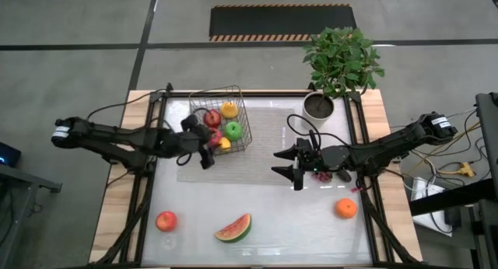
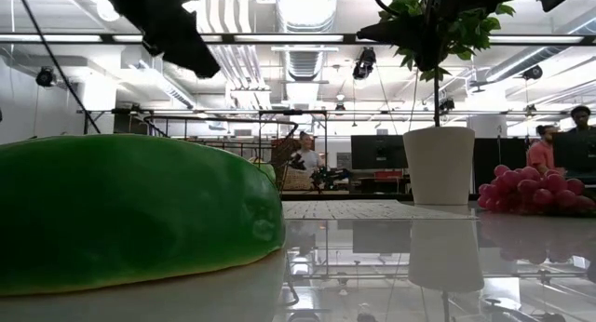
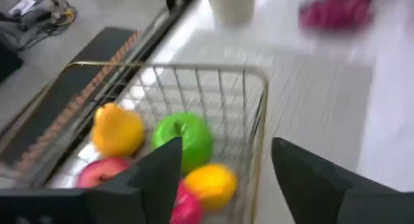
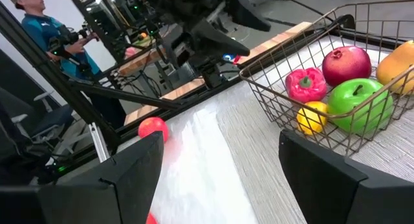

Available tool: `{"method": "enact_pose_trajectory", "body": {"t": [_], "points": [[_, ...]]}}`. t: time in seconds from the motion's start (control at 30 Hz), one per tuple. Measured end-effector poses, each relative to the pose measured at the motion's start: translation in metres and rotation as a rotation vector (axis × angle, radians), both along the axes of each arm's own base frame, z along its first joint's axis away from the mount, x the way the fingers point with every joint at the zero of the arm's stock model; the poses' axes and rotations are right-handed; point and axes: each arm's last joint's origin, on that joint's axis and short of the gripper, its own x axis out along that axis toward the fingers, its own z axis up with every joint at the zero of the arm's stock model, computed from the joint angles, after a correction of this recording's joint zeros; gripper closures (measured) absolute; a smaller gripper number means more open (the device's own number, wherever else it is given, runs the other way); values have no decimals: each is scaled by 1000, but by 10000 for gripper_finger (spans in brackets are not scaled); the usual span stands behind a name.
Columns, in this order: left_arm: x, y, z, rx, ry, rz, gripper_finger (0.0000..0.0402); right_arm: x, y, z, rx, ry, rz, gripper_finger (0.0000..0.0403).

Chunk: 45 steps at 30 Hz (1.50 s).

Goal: Build produce basket
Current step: Put the red bell pepper into the brown wire basket

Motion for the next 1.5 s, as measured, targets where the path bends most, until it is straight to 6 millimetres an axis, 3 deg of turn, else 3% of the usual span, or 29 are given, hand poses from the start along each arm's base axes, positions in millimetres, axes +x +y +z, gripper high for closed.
{"method": "enact_pose_trajectory", "body": {"t": [0.23,0.37,0.43,0.7,1.5], "points": [[14,13,24,36,438,-11,293,0,0,0,-8,1,2,115],[28,29,27,29,554,-145,376,0,0,0,-26,2,5,115],[32,39,24,-11,580,-210,394,0,0,0,-34,3,10,115],[38,71,-11,-119,713,-233,400,0,0,-2,-57,28,14,115],[50,90,-46,-143,851,-165,401,0,0,-2,-72,31,16,115]]}}
